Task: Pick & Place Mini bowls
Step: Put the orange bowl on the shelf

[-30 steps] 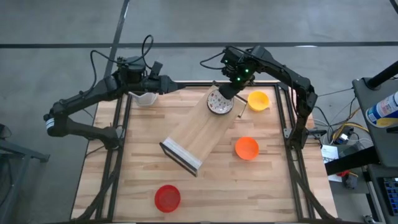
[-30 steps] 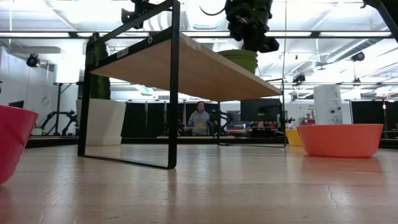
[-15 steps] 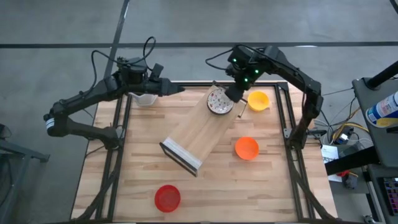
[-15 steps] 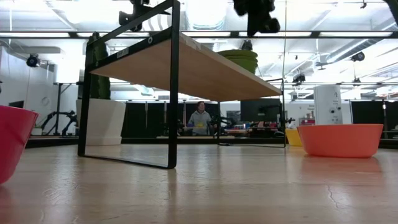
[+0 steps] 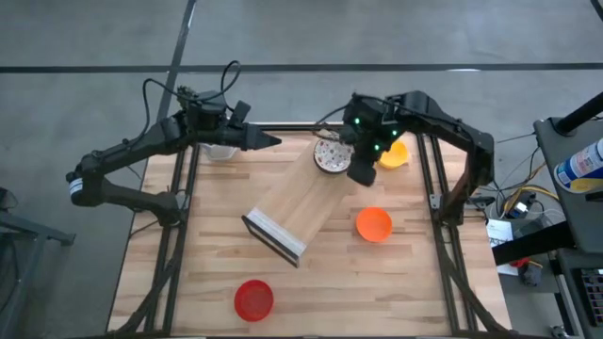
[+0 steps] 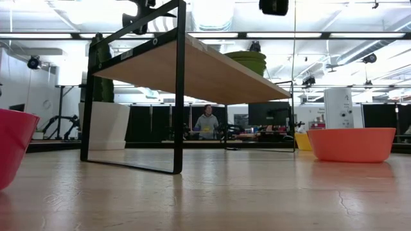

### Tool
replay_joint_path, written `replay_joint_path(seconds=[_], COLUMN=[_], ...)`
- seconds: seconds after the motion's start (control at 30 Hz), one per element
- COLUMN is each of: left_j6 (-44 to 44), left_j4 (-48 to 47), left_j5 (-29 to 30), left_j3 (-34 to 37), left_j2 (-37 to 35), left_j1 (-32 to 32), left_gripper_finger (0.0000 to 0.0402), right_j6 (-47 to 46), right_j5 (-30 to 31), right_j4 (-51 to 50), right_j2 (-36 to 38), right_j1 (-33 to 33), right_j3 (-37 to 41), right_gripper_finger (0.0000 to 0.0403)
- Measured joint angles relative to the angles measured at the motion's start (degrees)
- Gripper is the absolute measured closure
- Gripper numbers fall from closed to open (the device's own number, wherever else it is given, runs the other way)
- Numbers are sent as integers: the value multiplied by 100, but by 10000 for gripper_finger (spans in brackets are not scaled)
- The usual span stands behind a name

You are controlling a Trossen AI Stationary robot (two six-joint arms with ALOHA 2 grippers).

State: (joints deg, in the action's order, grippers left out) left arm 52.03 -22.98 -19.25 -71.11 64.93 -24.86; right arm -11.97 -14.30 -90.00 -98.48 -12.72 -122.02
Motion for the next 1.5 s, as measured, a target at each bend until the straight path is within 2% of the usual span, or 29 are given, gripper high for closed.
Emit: replay_joint_path(seconds=[0.07,0.23,0.5,0.63,0.8,1.0,1.1,1.33,1.5], left_j6=[0,-5,-88,-97,-126,-116,-114,-137,-153], left_j4=[0,0,4,41,37,29,28,21,4], left_j5=[-2,-23,-41,-43,-152,-239,-242,-241,-240], left_j3=[2,2,2,2,2,2,2,2,2], left_j2=[0,0,-2,-2,-11,-67,-105,-144,-144], left_j1=[0,7,11,17,17,19,22,28,33], left_gripper_finger=[197,197,197,197,197,197,197,197,197], right_j6=[32,-30,-680,-716,-634,-778,-1044,-1985,-1984], right_j5=[-183,-213,-140,-86,18,748,1153,1212,1583], right_j4=[-1,5,-4,-4,0,41,369,1272,1771], right_j2=[1,0,2,0,73,465,872,1957,2247], right_j1=[241,922,1807,2136,2542,2982,3141,3317,3389], right_j3=[0,37,571,1031,1594,2382,2840,4131,4930], right_gripper_finger=[385,372,285,263,271,298,312,331,327])
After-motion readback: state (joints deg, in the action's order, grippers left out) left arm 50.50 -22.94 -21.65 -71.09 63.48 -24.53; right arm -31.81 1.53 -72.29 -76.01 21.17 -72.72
